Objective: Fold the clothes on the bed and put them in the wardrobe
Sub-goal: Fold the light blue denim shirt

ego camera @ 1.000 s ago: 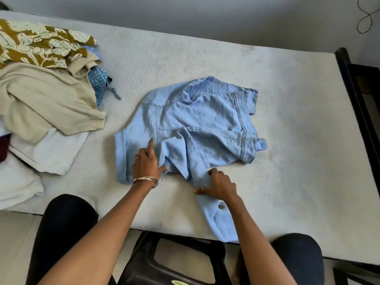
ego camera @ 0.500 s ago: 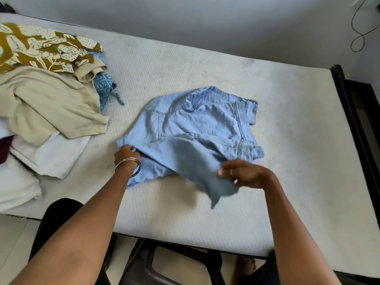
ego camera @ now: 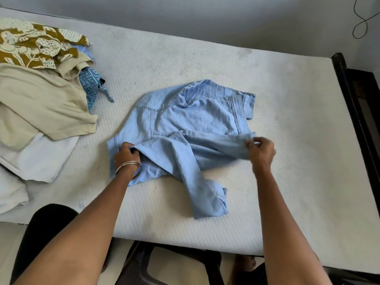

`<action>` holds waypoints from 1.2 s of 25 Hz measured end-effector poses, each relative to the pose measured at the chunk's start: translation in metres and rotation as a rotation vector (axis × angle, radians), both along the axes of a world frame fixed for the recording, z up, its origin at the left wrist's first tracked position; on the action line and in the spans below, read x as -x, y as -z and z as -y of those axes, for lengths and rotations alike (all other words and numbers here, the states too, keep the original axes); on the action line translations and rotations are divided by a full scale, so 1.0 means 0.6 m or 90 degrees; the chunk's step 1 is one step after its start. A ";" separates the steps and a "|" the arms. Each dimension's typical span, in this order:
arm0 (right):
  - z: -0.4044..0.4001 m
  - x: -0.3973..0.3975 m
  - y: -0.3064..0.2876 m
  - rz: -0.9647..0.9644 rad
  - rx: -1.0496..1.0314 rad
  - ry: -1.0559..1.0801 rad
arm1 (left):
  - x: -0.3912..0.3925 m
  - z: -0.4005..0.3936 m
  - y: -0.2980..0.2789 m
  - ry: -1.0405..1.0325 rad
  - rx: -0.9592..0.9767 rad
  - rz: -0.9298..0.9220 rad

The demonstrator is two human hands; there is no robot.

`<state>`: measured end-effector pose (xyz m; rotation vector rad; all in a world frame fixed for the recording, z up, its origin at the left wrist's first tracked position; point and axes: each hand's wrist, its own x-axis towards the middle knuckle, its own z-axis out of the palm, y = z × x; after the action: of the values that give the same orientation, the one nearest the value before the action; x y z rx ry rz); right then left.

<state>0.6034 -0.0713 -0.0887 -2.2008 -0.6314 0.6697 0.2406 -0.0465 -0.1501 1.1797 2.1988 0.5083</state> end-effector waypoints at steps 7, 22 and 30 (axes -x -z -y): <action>-0.087 -0.079 -0.022 0.175 0.141 -0.088 | 0.001 -0.011 0.013 -0.037 0.016 0.012; -0.045 -0.098 0.056 0.001 0.119 -0.181 | -0.037 -0.014 -0.009 -0.161 0.005 -0.092; -0.078 -0.088 0.023 -0.063 -0.042 -0.250 | -0.237 -0.104 -0.023 0.516 0.016 -0.287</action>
<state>0.6561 -0.0247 -0.1024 -1.9855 -1.0317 0.9362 0.3830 0.0158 -0.1365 2.1591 1.8000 -0.1437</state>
